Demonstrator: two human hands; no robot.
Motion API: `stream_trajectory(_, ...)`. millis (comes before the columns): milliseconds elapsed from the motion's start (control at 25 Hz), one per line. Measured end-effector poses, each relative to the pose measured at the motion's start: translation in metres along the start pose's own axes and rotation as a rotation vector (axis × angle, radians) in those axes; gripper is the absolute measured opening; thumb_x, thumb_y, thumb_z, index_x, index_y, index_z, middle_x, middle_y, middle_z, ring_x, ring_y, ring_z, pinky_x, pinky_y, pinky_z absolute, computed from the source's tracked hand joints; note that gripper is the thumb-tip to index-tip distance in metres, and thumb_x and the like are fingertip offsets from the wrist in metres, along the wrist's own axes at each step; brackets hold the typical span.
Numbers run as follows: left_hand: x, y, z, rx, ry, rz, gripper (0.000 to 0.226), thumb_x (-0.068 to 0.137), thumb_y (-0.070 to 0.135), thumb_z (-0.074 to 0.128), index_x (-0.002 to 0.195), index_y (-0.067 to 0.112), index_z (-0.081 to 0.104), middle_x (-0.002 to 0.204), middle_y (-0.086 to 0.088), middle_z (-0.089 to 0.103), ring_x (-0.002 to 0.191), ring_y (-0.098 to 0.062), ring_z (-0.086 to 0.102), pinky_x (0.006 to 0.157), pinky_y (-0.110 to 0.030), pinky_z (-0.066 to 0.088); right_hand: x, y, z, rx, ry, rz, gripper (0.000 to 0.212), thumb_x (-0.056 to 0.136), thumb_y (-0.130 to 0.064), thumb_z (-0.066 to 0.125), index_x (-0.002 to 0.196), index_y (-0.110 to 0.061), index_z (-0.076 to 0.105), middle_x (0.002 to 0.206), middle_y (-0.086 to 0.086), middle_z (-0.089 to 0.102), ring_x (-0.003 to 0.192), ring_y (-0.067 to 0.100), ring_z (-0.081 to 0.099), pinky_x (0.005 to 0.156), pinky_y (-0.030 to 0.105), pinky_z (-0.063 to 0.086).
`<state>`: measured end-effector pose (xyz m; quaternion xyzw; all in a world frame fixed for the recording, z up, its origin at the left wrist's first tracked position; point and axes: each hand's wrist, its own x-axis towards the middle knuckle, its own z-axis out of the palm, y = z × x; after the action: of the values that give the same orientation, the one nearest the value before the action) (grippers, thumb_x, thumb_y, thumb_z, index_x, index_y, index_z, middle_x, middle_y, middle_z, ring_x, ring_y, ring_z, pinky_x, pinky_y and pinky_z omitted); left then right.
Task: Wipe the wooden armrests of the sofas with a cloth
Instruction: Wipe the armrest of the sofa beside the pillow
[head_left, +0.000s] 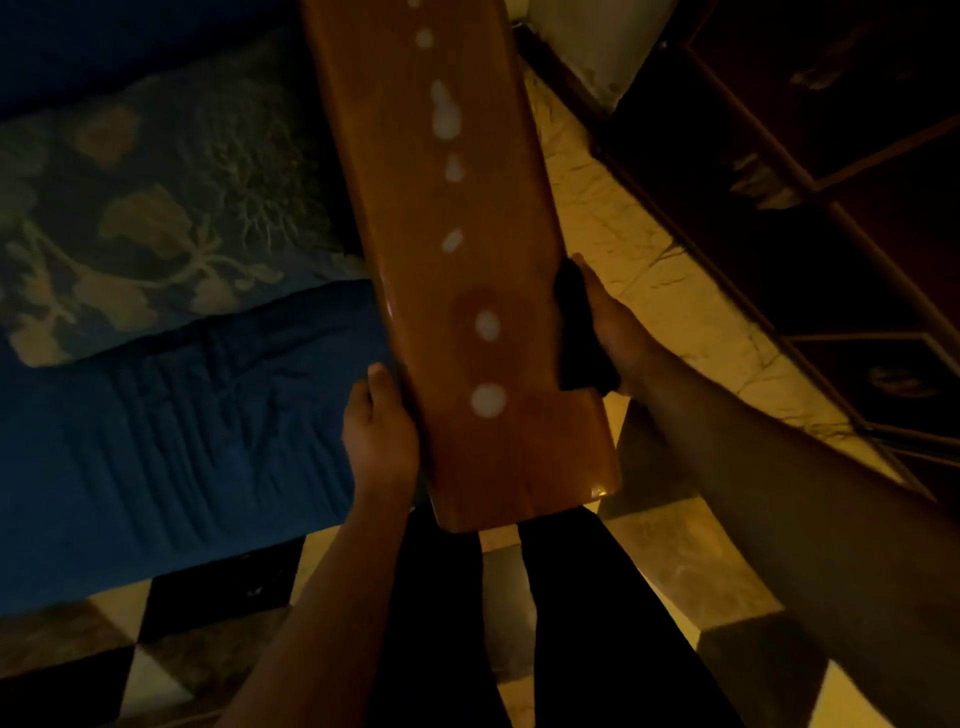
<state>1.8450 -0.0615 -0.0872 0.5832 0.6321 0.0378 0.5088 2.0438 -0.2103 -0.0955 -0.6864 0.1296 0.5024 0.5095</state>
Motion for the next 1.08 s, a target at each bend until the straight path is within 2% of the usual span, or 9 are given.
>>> stream_trajectory(120, 0.019, 0.000, -0.005, -0.075, -0.046, -0.034, 0.056, 0.107, 0.050, 0.033, 0.075, 0.012, 0.057, 0.063, -0.006, 0.057, 0.056, -0.018, 0.055, 0.055, -0.031, 0.047, -0.031, 0.057, 0.003, -0.090, 0.110, -0.081, 0.039, 0.093, -0.065, 0.059, 0.118, -0.036, 0.065, 0.100, -0.018, 0.073, 0.086, -0.005, 0.069, 0.074, 0.020, 0.053)
stream_trajectory(200, 0.021, 0.000, -0.009, -0.089, -0.083, -0.050, 0.061, 0.108, 0.051, 0.031, 0.071, 0.012, 0.059, 0.057, -0.004, 0.059, 0.046, -0.012, 0.056, 0.046, -0.025, 0.047, -0.076, 0.098, 0.008, -0.368, 0.215, -0.289, 0.073, 0.091, -0.062, 0.062, 0.155, -0.041, 0.032, 0.150, -0.020, 0.047, 0.130, -0.012, 0.046, 0.101, 0.011, 0.042)
stream_trajectory(320, 0.019, 0.000, -0.013, -0.075, -0.137, -0.074, 0.064, 0.109, 0.050, 0.028, 0.074, 0.009, 0.063, 0.060, -0.007, 0.062, 0.051, -0.015, 0.059, 0.053, -0.029, 0.047, -0.114, 0.133, 0.037, -1.069, 0.380, -0.486, 0.105, 0.087, -0.084, 0.041, 0.165, -0.025, 0.004, 0.173, 0.004, 0.008, 0.159, 0.027, 0.006, 0.125, 0.044, 0.018)
stream_trajectory(440, 0.014, -0.002, -0.017, -0.074, -0.193, -0.065, 0.065, 0.110, 0.048, 0.028, 0.075, 0.006, 0.063, 0.060, -0.008, 0.062, 0.051, -0.015, 0.059, 0.056, -0.030, 0.048, -0.106, 0.127, 0.102, -1.560, 0.231, -0.703, 0.113, 0.083, -0.083, 0.049, 0.164, -0.017, 0.008, 0.173, 0.014, 0.004, 0.156, 0.049, 0.002, 0.125, 0.062, 0.009)
stream_trajectory(560, 0.016, -0.005, -0.026, -0.112, -0.213, -0.081, 0.065, 0.109, 0.050, 0.029, 0.077, 0.005, 0.065, 0.068, -0.010, 0.067, 0.060, -0.011, 0.063, 0.066, -0.036, 0.054, -0.075, 0.101, 0.160, -1.641, 0.241, -0.772, 0.106, 0.086, -0.058, 0.066, 0.165, -0.018, 0.008, 0.174, 0.009, -0.004, 0.157, 0.045, -0.005, 0.127, 0.059, 0.002)
stream_trajectory(720, 0.028, 0.003, -0.030, -0.243, -0.221, -0.214, 0.065, 0.107, 0.057, 0.027, 0.115, 0.010, 0.071, 0.109, -0.015, 0.076, 0.102, -0.025, 0.072, 0.097, -0.050, 0.057, -0.013, 0.036, 0.188, -1.727, 0.432, -0.736, 0.093, 0.096, -0.052, 0.059, 0.164, -0.015, 0.008, 0.174, 0.010, -0.008, 0.156, 0.047, -0.010, 0.127, 0.060, 0.003)
stream_trajectory(840, 0.039, 0.014, -0.024, -0.304, -0.283, -0.238, 0.066, 0.106, 0.060, 0.026, 0.111, 0.012, 0.071, 0.105, -0.016, 0.077, 0.093, -0.025, 0.075, 0.082, -0.041, 0.062, 0.025, -0.014, 0.194, -1.716, 0.451, -0.713, 0.088, 0.096, -0.045, 0.057, 0.165, -0.016, 0.011, 0.174, 0.010, -0.004, 0.156, 0.048, -0.008, 0.127, 0.060, 0.003)
stream_trajectory(1000, 0.036, 0.009, -0.022, -0.293, -0.246, -0.339, 0.075, 0.102, 0.067, 0.024, 0.133, 0.012, 0.065, 0.130, -0.018, 0.071, 0.117, -0.031, 0.068, 0.104, -0.051, 0.054, -0.023, 0.043, 0.169, -1.689, 0.301, -0.858, 0.077, 0.099, -0.048, 0.044, 0.164, -0.013, 0.021, 0.174, 0.010, 0.005, 0.157, 0.045, -0.004, 0.128, 0.058, 0.001)
stream_trajectory(1080, 0.023, 0.003, -0.023, -0.268, -0.300, -0.423, 0.081, 0.102, 0.069, 0.021, 0.139, 0.009, 0.061, 0.137, -0.021, 0.065, 0.125, -0.038, 0.063, 0.111, -0.056, 0.047, -0.069, 0.099, 0.141, -1.585, 0.299, -0.822, 0.089, 0.091, -0.055, 0.056, 0.164, -0.020, 0.020, 0.174, 0.009, 0.008, 0.159, 0.042, 0.000, 0.127, 0.059, 0.008)
